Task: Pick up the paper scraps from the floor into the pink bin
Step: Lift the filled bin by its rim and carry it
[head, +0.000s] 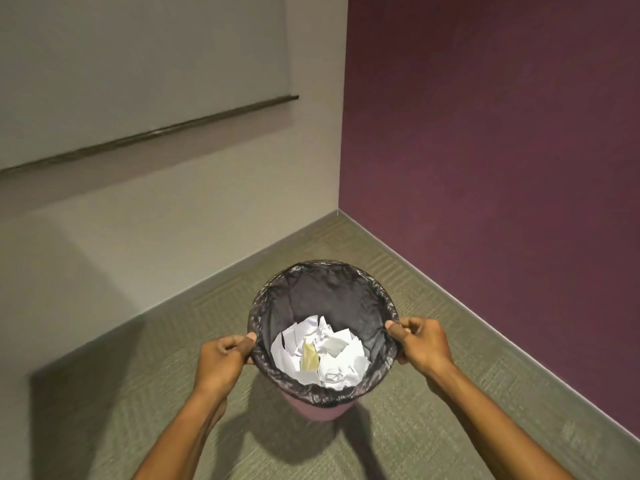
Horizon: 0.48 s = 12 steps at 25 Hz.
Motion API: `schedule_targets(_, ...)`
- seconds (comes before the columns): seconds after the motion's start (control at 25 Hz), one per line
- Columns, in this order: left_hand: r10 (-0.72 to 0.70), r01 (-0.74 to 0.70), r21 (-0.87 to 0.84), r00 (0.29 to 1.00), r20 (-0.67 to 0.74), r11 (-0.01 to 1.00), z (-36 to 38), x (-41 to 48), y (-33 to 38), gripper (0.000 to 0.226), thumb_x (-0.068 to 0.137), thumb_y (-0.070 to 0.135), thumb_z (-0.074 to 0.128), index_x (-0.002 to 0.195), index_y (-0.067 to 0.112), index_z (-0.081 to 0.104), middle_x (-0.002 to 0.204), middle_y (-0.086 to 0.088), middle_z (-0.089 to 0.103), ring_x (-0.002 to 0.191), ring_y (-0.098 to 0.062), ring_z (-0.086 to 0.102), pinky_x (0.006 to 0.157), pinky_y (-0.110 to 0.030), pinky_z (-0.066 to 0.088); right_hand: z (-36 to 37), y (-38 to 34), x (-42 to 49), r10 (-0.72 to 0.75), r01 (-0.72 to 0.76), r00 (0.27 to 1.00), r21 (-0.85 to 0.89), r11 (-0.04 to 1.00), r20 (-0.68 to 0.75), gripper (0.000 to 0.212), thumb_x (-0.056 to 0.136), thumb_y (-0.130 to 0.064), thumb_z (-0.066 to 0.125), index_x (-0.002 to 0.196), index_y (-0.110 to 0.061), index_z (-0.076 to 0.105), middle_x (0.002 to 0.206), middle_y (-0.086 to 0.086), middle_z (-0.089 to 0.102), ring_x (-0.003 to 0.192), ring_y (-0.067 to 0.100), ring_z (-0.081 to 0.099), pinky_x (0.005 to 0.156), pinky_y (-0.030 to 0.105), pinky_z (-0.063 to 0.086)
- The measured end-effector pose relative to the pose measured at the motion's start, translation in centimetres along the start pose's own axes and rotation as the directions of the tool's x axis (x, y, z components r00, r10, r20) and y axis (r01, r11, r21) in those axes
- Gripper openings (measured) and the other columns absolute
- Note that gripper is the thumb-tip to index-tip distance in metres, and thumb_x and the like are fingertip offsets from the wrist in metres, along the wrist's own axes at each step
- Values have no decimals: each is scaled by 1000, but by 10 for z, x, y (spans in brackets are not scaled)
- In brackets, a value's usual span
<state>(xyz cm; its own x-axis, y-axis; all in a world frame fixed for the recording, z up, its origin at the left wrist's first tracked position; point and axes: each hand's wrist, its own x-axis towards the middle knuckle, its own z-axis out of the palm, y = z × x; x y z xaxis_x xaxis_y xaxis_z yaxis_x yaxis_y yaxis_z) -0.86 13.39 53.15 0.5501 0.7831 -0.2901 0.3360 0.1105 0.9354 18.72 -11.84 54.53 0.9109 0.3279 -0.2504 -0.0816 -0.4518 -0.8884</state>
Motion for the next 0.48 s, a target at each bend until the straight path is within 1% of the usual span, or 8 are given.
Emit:
schedule_targets(0.08, 12, -12, -18, 1000, -18, 1000, -10, -22, 48, 25, 88, 15, 69, 72, -4, 73, 65, -11, 67, 60, -13, 56, 72, -34, 48, -23, -40, -15, -14, 14, 1000, 30, 999, 2, 34, 90, -18, 69, 70, 10, 62, 51, 12, 58, 42, 19, 53, 44, 30, 44)
schedule_targets(0.2, 51, -51, -43, 999, -14, 998, -20, -52, 113, 24, 88, 13, 69, 72, -5, 73, 62, -6, 67, 55, -7, 56, 71, -32, 49, -55, -92, -35, -57, 56, 998, 59, 997, 13, 33, 89, -18, 70, 72, 10, 63, 53, 14, 57, 42, 19, 52, 43, 30, 43)
schedule_targets(0.28, 76, -77, -59, 997, -16, 995, -25, -67, 154, 22, 88, 11, 68, 74, -5, 73, 59, -1, 67, 52, -2, 57, 67, -27, 49, -75, -123, -45, -98, 96, 995, 72, 993, 26, 34, 88, -18, 70, 68, 8, 63, 49, 12, 55, 40, 18, 50, 42, 28, 40)
schedule_targets(0.36, 102, -103, -68, 995, -21, 992, -30, -78, 191, 20, 88, 10, 68, 75, -4, 73, 59, 0, 67, 50, -1, 57, 61, -19, 49, -93, -150, -54, -136, 132, 990, 87, 987, 42, 34, 89, -19, 70, 65, 6, 63, 44, 10, 55, 37, 18, 48, 41, 24, 38)
schedule_targets(0.44, 126, -128, -80, 991, -33, 988, -33, -88, 219, 19, 88, 9, 68, 76, -4, 74, 61, -4, 68, 50, -3, 56, 54, -14, 49, -106, -172, -61, -170, 166, 984, 88, 982, 50, 35, 89, -19, 70, 63, 3, 63, 42, 9, 56, 36, 19, 50, 41, 23, 39)
schedule_targets(0.48, 135, -137, -81, 990, -39, 987, -33, -93, 230, 18, 88, 8, 68, 76, -4, 74, 64, -7, 69, 52, -4, 58, 54, -13, 50, -111, -179, -63, -182, 177, 982, 94, 980, 46, 34, 89, -19, 70, 62, 1, 64, 42, 9, 57, 36, 20, 51, 41, 23, 40)
